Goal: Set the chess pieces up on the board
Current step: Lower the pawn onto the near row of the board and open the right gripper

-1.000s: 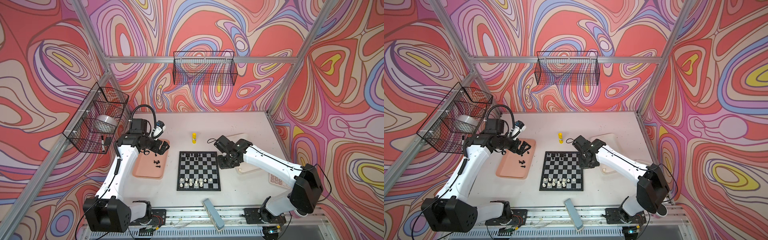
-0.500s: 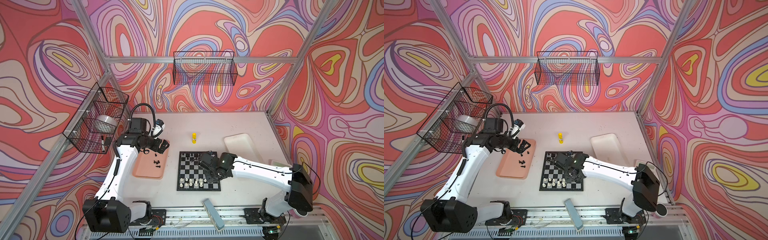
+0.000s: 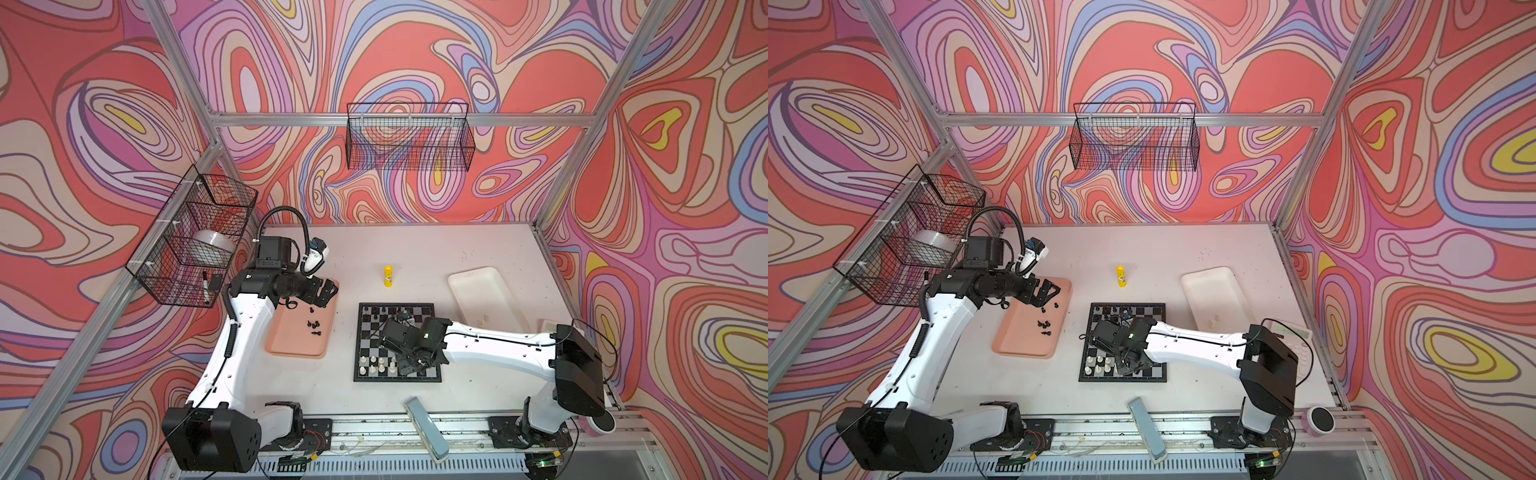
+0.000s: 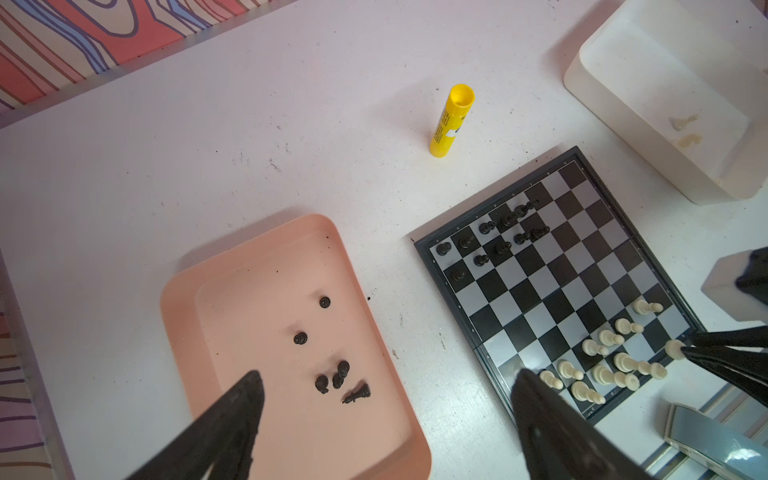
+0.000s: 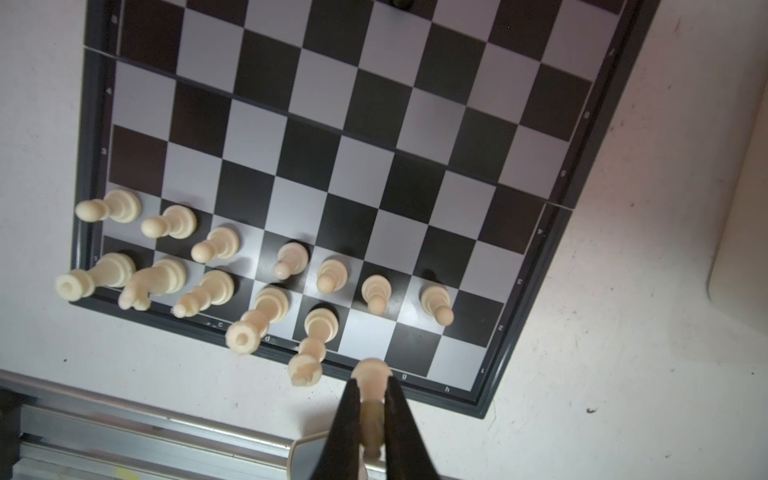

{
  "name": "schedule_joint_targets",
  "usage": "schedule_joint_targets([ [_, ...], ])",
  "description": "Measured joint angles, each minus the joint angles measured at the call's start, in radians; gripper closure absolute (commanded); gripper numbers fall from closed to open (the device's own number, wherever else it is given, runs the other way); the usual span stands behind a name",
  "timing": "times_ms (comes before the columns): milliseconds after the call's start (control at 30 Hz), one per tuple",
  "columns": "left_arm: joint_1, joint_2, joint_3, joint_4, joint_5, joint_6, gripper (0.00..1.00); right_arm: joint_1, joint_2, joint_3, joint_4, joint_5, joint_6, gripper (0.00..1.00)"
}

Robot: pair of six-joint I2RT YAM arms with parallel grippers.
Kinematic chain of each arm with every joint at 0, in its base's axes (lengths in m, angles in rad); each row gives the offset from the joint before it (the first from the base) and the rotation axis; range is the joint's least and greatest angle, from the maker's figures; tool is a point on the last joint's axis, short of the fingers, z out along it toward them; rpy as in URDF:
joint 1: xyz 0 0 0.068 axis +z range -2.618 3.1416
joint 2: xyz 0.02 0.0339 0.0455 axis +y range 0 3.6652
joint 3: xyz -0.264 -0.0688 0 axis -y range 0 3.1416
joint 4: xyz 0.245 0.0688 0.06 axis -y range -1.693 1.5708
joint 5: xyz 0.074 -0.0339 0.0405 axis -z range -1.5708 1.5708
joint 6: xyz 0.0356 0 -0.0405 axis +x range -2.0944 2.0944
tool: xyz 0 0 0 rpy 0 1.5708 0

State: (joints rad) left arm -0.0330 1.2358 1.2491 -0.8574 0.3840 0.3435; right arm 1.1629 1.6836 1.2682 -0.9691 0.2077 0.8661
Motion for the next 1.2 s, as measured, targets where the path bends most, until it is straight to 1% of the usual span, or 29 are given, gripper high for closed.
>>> schedule_joint_targets([
  [500, 0.0, -0.027, 0.0, -0.03, 0.001, -0.003, 0.04, 0.02, 0.022, -0.047, 0.043, 0.013, 0.037, 0.9],
  [800, 0.0, -0.068, 0.0, -0.048, 0.001, 0.001, 0.04, 0.023, 0.023, -0.073, 0.069, 0.013, 0.042, 0.9],
  [1200, 0.0, -0.068, 0.0, -0.057, 0.001, 0.0, 0.04, 0.023, 0.05, -0.089, 0.107, 0.012, 0.042, 0.89],
])
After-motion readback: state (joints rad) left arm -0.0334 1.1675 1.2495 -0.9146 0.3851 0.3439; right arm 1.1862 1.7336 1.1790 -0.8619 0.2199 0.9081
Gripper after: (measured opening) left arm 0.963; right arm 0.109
